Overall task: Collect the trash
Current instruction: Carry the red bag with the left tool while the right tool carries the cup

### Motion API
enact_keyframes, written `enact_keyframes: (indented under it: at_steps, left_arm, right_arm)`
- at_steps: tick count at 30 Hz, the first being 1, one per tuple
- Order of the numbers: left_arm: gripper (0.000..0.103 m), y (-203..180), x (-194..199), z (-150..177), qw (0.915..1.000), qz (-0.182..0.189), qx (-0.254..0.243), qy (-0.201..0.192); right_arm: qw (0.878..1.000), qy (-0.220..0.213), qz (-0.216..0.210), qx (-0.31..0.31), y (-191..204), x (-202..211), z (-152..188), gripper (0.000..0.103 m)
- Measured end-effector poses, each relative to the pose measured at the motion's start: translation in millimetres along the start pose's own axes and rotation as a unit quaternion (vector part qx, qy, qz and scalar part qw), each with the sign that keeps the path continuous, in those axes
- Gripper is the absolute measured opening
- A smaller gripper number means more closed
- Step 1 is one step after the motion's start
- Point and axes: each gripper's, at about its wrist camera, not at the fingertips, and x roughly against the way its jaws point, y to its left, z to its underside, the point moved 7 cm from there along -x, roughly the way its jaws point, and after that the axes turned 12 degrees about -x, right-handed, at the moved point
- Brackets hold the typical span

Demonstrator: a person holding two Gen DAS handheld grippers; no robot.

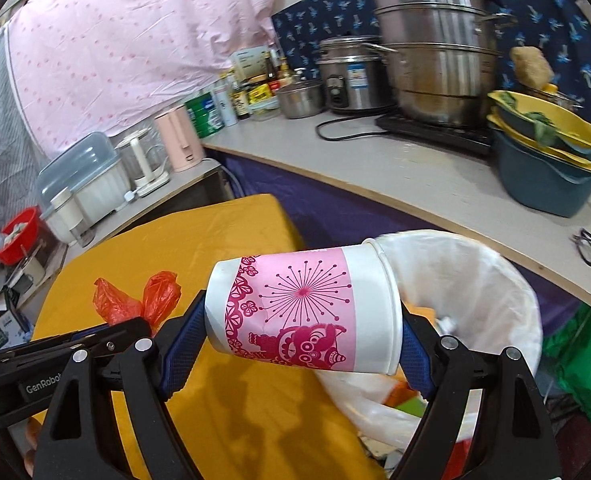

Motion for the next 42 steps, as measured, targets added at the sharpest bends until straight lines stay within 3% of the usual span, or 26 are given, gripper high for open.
enact_keyframes:
  at_steps: [10, 20, 42]
  left_arm:
    - [0.028, -71.7, -17.4, 0.5, 0.9987, 0.024, -0.044, 0.012]
    - [0.028, -116.5, -37.0, -4.9, 0.9969, 0.031, -0.069, 0.02]
    - [0.028, -132.2, -95.7, -22.5, 0.9954, 0.026, -0.079, 0.047]
  right_arm:
    - [0.999, -0.016, 0.031, -0.036, -72.2, 24.9, -8.5, 0.08]
    - [0.998, -0.022, 0.042, -0.052, -108.2, 24.8, -18.1, 0.08]
    - [0.996, -0.008, 0.06, -0.067, -141.5, -19.7, -31.4, 0.08]
